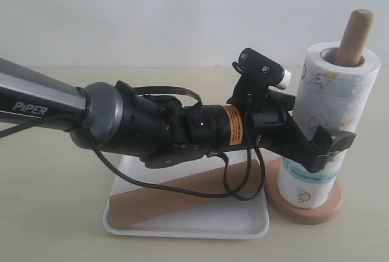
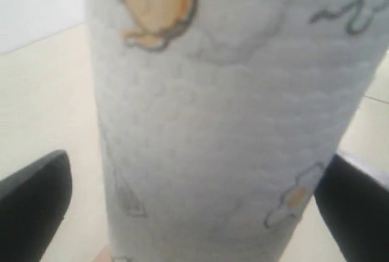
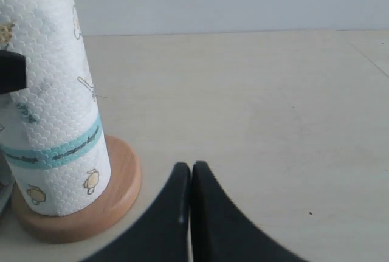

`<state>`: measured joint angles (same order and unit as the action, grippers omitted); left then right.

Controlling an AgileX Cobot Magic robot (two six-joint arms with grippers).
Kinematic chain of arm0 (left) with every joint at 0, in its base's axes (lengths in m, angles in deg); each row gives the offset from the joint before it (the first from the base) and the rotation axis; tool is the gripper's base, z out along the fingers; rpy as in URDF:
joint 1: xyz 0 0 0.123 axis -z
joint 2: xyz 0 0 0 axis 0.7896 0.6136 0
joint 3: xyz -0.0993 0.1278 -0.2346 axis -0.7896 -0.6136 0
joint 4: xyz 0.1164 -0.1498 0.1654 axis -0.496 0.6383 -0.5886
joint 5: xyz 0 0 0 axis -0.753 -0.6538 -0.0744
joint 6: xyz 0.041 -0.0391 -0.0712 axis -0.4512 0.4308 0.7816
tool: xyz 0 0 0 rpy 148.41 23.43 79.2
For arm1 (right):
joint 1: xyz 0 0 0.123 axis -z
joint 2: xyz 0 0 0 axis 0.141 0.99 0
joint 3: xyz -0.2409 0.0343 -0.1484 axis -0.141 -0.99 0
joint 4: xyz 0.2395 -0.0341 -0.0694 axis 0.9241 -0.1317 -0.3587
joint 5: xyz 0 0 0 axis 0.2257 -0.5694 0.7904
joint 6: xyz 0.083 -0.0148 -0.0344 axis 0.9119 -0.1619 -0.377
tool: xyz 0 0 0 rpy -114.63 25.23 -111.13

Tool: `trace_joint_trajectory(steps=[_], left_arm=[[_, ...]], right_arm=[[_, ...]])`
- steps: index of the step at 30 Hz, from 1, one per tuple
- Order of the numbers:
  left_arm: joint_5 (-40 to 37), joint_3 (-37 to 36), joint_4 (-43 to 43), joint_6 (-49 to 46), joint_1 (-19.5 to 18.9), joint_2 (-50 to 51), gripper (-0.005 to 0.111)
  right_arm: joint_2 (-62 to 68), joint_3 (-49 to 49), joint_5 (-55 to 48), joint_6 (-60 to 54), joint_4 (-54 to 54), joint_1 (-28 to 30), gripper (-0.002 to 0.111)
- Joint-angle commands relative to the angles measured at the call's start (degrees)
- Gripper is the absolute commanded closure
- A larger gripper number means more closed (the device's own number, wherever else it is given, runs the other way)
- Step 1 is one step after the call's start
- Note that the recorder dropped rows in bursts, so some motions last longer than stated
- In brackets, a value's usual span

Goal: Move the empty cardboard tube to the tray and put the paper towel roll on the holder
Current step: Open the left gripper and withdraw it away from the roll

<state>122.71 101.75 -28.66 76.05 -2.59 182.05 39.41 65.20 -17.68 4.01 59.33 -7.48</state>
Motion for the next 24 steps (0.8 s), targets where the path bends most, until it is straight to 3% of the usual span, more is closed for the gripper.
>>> trace_joint_trajectory(steps=[1,13,16,20,24], left_arm=[[0.16,-3.63,-1.28,-0.46,-0.55,-2.90,-0.003],[0.57,-16.88,-2.13,-2.02,-3.30,-12.17,-0.003],[0.57,-21.31,-7.76,-0.99,-3.87,-16.44,0.000],[1.72,-25.15,-26.03,9.08,-4.00,-22.33,0.027],[1.98,-26.32,-46.77,11.15,-4.00,-28.15,0.069]], right_arm=[[-0.25,-0.01,0.03,0.00,-0.27,-0.14,0.109],[-0.25,-0.01,0.03,0.00,-0.27,-0.14,0.109],[-0.25,-0.01,0.03,0.00,-0.27,-0.14,0.109],[-0.25,-0.01,0.03,0.00,-0.27,-0.14,0.109],[-0.25,-0.01,0.03,0.00,-0.27,-0.14,0.109]])
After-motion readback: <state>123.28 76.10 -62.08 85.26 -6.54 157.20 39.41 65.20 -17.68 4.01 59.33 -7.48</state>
